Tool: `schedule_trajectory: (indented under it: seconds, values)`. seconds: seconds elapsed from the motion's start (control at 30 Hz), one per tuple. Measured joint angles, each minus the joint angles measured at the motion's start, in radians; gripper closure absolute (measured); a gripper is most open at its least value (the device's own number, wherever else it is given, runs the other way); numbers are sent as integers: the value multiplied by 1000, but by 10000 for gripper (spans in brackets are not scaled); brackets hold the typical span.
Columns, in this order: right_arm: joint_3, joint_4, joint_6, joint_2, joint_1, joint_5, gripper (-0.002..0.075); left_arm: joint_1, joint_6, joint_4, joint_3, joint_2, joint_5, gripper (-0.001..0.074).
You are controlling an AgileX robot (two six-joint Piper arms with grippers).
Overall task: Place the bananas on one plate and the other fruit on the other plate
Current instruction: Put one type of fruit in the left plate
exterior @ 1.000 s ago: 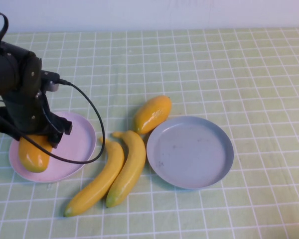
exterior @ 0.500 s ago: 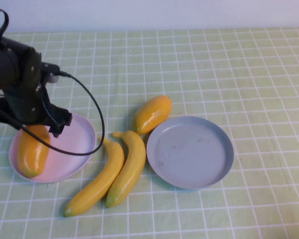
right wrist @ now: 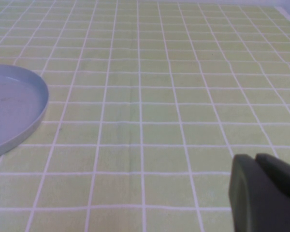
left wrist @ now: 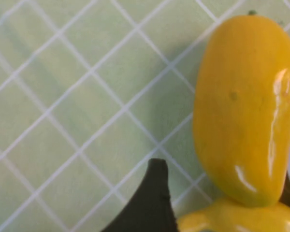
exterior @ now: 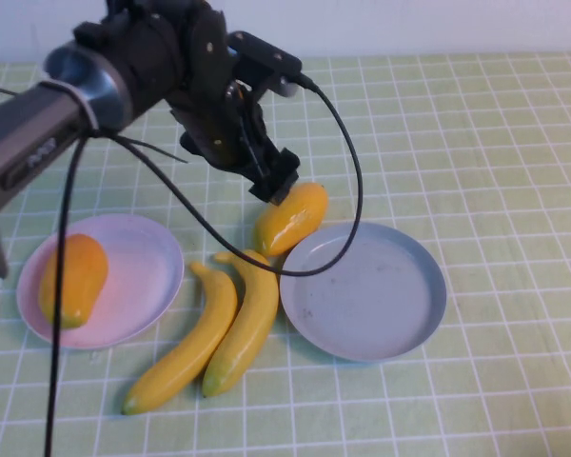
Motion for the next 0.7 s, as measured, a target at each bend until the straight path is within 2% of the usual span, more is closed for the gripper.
schedule_trajectory:
  seconds: [0.1, 0.33, 0.7]
  values:
    - [0, 0, 0, 0, 0, 2, 742, -18, 69, -7, -78, 83, 35, 82]
    - [0, 0, 0, 0, 0, 2, 742, -37, 164, -11, -112, 166, 26, 83]
    - [0, 0, 0, 0, 0, 2, 742, -45, 200, -24, -114, 181, -102, 83]
